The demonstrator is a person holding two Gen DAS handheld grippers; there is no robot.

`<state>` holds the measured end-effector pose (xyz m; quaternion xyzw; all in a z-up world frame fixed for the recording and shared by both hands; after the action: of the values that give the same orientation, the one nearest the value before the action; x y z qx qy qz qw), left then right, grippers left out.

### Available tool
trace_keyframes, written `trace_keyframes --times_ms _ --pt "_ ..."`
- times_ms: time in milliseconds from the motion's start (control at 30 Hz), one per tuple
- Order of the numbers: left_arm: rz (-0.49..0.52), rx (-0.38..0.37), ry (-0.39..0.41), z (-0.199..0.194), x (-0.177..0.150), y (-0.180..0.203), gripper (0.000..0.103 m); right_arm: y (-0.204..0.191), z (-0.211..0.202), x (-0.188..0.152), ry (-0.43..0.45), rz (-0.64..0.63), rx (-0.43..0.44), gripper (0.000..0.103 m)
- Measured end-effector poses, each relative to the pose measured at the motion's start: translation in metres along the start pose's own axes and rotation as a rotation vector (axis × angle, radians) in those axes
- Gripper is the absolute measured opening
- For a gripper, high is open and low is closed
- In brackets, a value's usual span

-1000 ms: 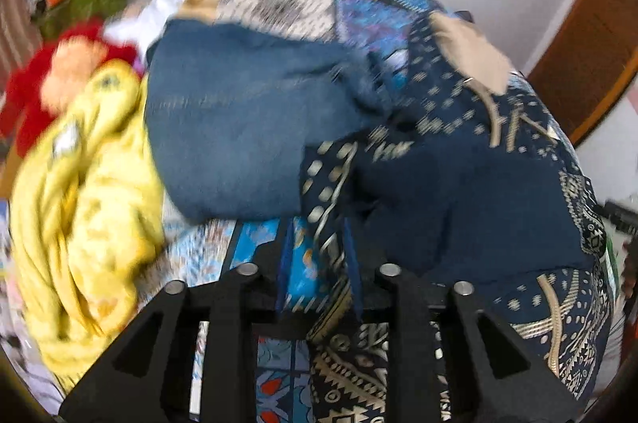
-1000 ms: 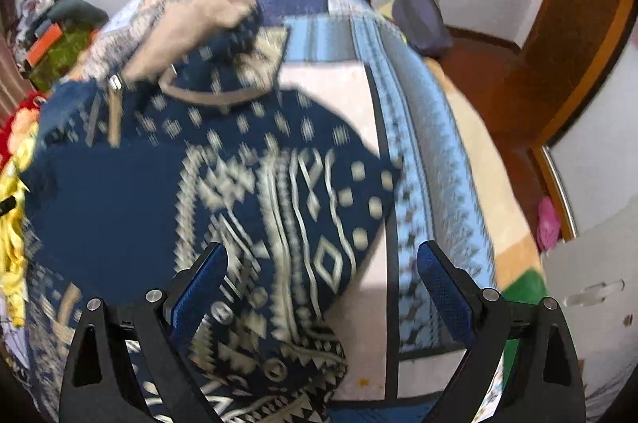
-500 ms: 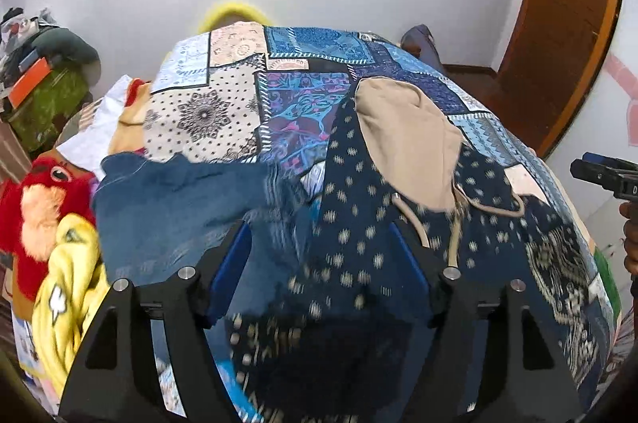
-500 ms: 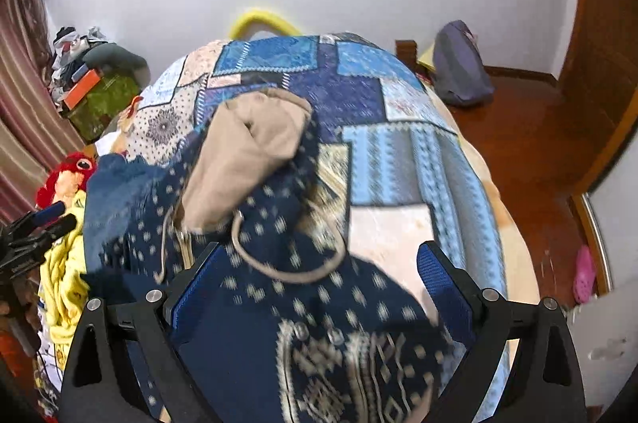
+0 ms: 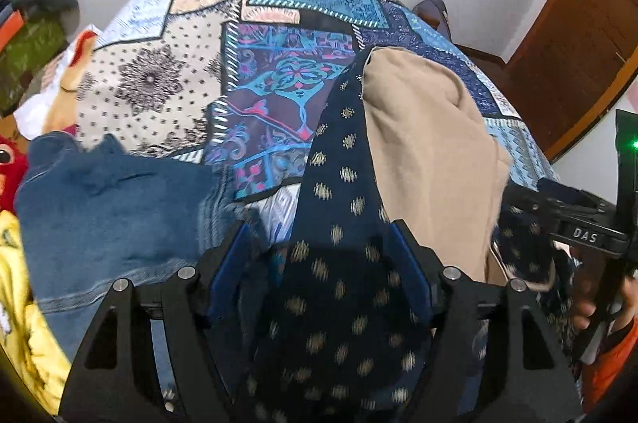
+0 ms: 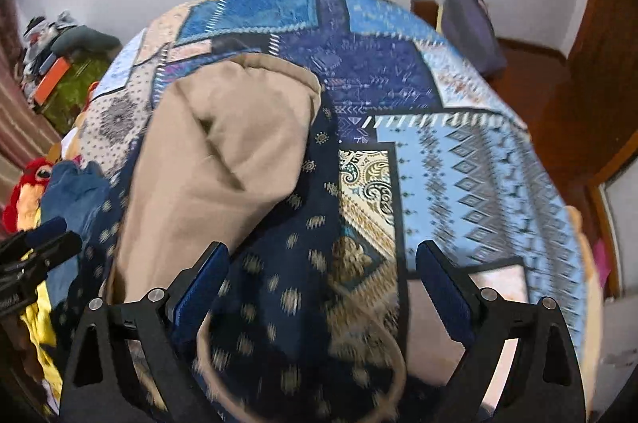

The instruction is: Fold large clothes

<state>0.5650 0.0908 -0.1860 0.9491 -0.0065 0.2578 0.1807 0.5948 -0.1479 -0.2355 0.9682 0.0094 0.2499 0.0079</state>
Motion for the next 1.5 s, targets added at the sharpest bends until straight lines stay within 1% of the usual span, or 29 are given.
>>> trace_keyframes --times_ms 67,100,133,167,200,300,333,367,400,433,467,500,533,567,633,700,733,767,833,867,933,1000,1067,1200,1267,1300,1400,1500 --pt "-0.038 -0.005 -0.011 0.015 0.003 -0.006 0.07 -0.003 0.012 0.008 -0.018 0.011 0.021 0.084" --pt "-0.093 -0.022 -0.032 0.026 0.003 -0.011 0.07 -0.006 0.02 0.011 -0.034 0.022 0.051 0.08" --pt "-0.124 -0.044 -0.043 0.033 0.004 -0.015 0.07 -0.009 0.024 0.013 -0.045 0.024 0.068 0.072" --pt "-0.17 -0.087 -0.04 0.041 0.004 -0.019 0.07 -0.014 0.031 0.015 -0.061 0.027 0.095 0.064" --pt "-0.187 -0.095 -0.028 0.043 0.005 -0.02 0.071 -0.016 0.034 0.016 -0.062 0.031 0.104 0.06" --pt "-0.203 -0.075 0.016 0.048 0.01 -0.022 0.071 -0.022 0.036 0.018 -0.042 0.033 0.114 0.05" --pt "-0.207 -0.071 0.03 0.05 0.011 -0.022 0.068 -0.022 0.036 0.019 -0.039 0.037 0.125 0.042" --pt "-0.218 -0.076 0.041 0.052 0.012 -0.023 0.067 -0.022 0.036 0.019 -0.038 0.044 0.135 0.031" --pt "-0.225 -0.077 0.051 0.053 0.013 -0.023 0.059 -0.021 0.035 0.019 -0.043 0.055 0.145 0.027" --pt "-0.231 -0.077 0.06 0.052 0.013 -0.024 0.05 -0.021 0.033 0.019 -0.044 0.059 0.153 0.02" --pt "-0.221 -0.084 0.062 0.051 0.012 -0.022 0.045 -0.022 0.029 0.018 -0.043 0.046 0.15 0.017" --pt "-0.208 -0.088 0.063 0.047 0.011 -0.021 0.03 -0.023 0.025 0.016 -0.035 0.025 0.149 0.015" --pt "-0.186 -0.103 0.067 0.04 0.008 -0.019 0.013 -0.024 0.018 0.015 -0.015 0.0 0.15 0.013" --pt "-0.17 -0.11 0.068 0.034 0.006 -0.017 0.012 -0.026 0.007 0.012 0.018 -0.036 0.148 0.013" --pt "-0.142 -0.131 0.075 0.02 0.002 -0.013 0.012 -0.032 -0.017 0.001 0.077 -0.139 0.113 0.013" --pt "-0.11 -0.12 0.088 -0.002 -0.006 -0.008 0.011 -0.034 -0.034 -0.007 0.09 -0.189 0.103 0.013" --pt "-0.099 -0.12 0.094 -0.014 -0.009 -0.005 0.011 -0.034 -0.043 -0.011 0.094 -0.2 0.107 0.012" --pt "-0.088 -0.139 0.106 -0.033 -0.016 0.0 0.011 -0.033 -0.054 -0.015 0.099 -0.2 0.113 0.012" --pt "-0.055 -0.167 0.129 -0.063 -0.027 0.009 0.011 -0.025 -0.08 -0.027 0.14 -0.187 0.134 0.012" --pt "-0.029 -0.182 0.141 -0.079 -0.033 0.014 0.011 -0.022 -0.097 -0.038 0.163 -0.194 0.147 0.012" --pt "0.011 -0.197 0.153 -0.101 -0.046 0.024 0.011 -0.017 -0.118 -0.056 0.178 -0.202 0.152 0.012" --pt "0.051 -0.213 0.147 -0.124 -0.068 0.038 0.011 -0.014 -0.138 -0.077 0.172 -0.209 0.173 0.012" --pt "0.074 -0.218 0.126 -0.135 -0.089 0.047 0.011 -0.011 -0.157 -0.103 0.168 -0.217 0.184 0.012" --pt "0.102 -0.212 0.075 -0.143 -0.137 0.055 0.011 -0.005 -0.177 -0.156 0.159 -0.225 0.198 0.012" --pt "0.107 -0.206 0.046 -0.144 -0.161 0.054 0.011 -0.003 -0.178 -0.18 0.143 -0.235 0.184 0.012" --pt "0.117 -0.187 0.031 -0.143 -0.173 0.052 0.011 -0.001 -0.177 -0.195 0.129 -0.237 0.172 0.012" --pt "0.117 -0.162 -0.016 -0.131 -0.2 0.044 0.011 0.008 -0.168 -0.217 0.099 -0.202 0.14 0.012" --pt "0.101 -0.125 -0.092 -0.106 -0.217 0.033 0.011 0.024 -0.155 -0.229 0.049 -0.123 0.13 0.013"
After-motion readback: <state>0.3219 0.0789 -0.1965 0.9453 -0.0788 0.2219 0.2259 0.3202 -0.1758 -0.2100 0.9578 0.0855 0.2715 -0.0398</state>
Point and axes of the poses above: each gripper's, at about its wrist camera, not at the fingertips, and z roughly the way its jaws point, y to its right, x to its top, the point moved 2 cm from there along z, roughly the way its jaws point, and after that the axes turned 13 degrees about -x, right-handed, at the moved point
